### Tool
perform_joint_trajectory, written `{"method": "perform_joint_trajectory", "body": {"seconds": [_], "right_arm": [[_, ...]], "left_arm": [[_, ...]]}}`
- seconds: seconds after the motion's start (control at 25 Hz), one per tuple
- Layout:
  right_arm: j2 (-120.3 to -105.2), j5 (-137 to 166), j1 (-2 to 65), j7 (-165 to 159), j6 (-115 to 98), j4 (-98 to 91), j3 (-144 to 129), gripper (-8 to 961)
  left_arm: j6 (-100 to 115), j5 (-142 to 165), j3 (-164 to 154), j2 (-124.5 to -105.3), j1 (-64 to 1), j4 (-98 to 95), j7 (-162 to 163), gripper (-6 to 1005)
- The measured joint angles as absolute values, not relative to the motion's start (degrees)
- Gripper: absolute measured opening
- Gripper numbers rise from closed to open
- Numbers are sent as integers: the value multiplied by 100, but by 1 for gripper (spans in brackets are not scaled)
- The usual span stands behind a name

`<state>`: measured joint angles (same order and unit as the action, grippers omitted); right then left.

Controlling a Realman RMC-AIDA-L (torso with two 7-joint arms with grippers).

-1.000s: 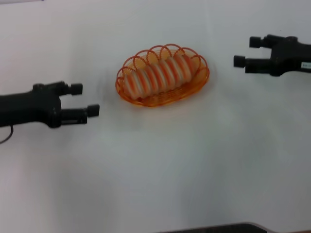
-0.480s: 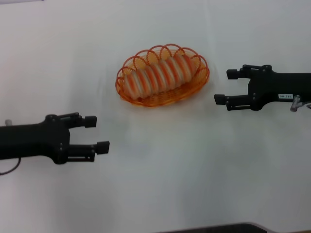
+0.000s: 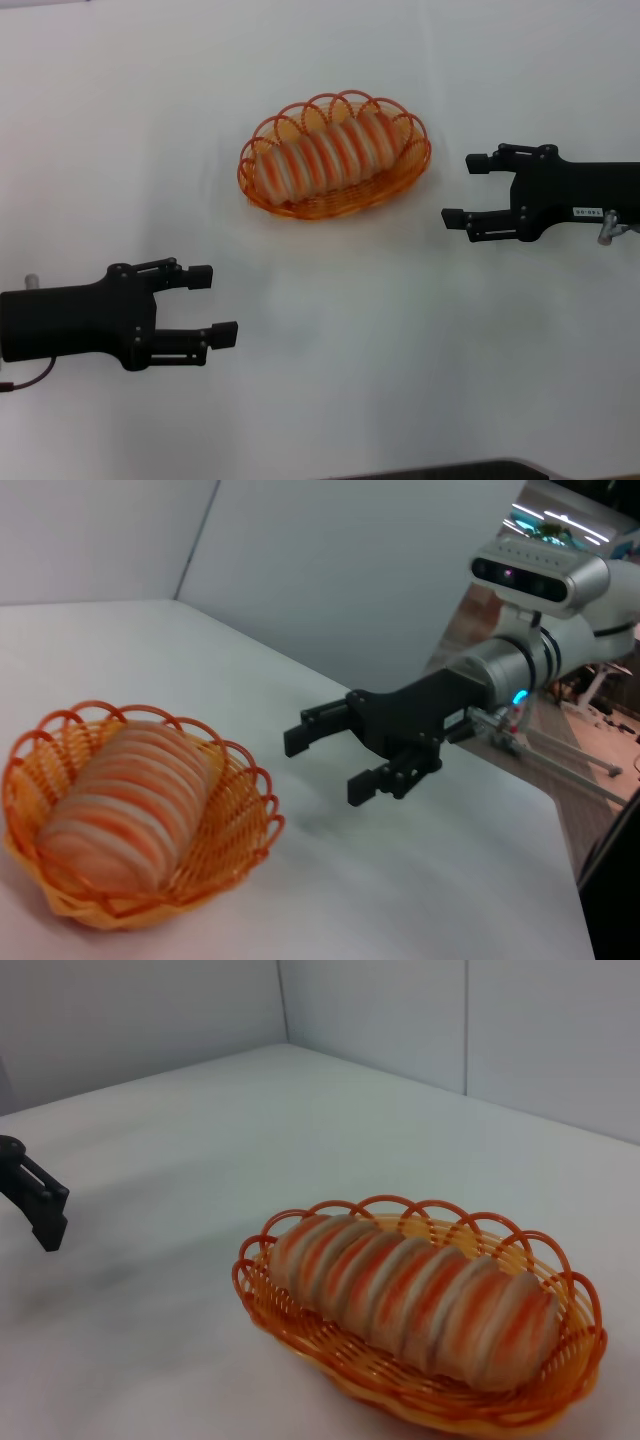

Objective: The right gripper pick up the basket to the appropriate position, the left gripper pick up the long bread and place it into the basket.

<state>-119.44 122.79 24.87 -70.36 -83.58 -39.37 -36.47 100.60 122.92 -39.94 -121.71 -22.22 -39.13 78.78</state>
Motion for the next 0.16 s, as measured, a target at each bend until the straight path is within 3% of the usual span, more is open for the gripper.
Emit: {"method": "perform_joint_trajectory", "body": {"seconds": [0.16], "right_arm": [[-11944, 12279, 2461, -6988, -8347, -3937, -3652, 891]], "left_arm": [[10063, 12322, -4036, -12180, -2223, -3911, 7857, 878]]}}
